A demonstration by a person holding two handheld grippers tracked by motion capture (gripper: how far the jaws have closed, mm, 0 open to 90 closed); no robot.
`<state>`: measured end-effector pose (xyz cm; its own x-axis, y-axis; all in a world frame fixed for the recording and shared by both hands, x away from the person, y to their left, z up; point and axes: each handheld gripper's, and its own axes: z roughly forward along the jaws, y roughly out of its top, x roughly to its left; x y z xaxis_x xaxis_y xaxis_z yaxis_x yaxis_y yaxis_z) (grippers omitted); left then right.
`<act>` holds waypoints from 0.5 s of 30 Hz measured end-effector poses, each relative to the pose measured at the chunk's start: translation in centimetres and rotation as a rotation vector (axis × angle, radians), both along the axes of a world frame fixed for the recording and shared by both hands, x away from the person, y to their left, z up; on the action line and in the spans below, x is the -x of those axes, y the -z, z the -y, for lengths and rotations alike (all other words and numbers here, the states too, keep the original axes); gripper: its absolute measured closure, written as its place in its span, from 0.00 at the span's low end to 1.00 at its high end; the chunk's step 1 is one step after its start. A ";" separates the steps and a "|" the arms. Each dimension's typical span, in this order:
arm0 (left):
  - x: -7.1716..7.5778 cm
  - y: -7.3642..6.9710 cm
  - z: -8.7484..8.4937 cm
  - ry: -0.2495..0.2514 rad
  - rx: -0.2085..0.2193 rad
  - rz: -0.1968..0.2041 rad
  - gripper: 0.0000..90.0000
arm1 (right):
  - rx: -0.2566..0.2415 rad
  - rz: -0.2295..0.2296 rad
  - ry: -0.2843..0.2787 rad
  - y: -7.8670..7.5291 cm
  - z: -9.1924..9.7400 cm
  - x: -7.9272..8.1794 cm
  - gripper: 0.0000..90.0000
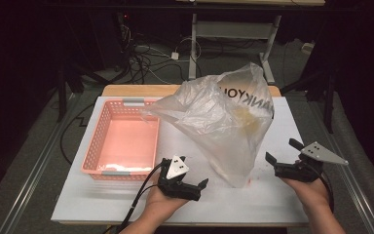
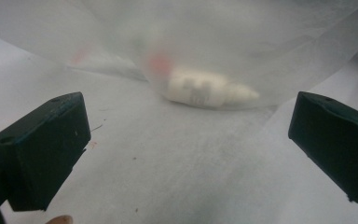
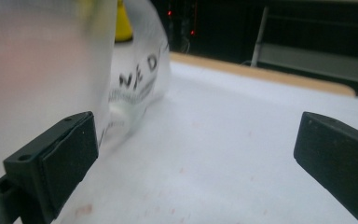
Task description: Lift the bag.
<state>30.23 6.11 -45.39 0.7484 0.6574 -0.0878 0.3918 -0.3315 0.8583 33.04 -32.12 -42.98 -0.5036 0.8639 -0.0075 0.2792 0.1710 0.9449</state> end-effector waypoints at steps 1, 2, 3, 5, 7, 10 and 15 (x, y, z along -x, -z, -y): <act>0.0 0.1 0.0 -0.001 0.001 0.001 0.00 | 0.005 -0.004 -0.002 0.3 0.0 0.1 0.00; 0.0 0.1 0.0 -0.002 0.000 0.002 0.00 | 0.006 -0.014 -0.001 0.9 0.0 0.3 0.00; -0.1 0.2 -0.1 -0.002 0.001 0.002 0.00 | 0.002 -0.021 0.001 1.2 0.0 0.4 0.00; -0.1 0.3 -0.2 -0.005 0.001 0.004 0.00 | -0.010 -0.042 0.001 2.0 0.0 0.5 0.00; -0.1 0.6 -0.2 -0.005 0.004 0.003 0.00 | -0.010 -0.051 -0.003 2.6 0.0 0.6 0.00; -0.1 0.9 -0.2 -0.002 0.000 0.003 0.00 | -0.015 -0.052 -0.001 3.1 0.0 0.8 0.00; -0.2 1.1 -0.4 -0.016 0.006 0.007 0.00 | -0.013 -0.047 -0.003 3.2 -0.1 0.9 0.00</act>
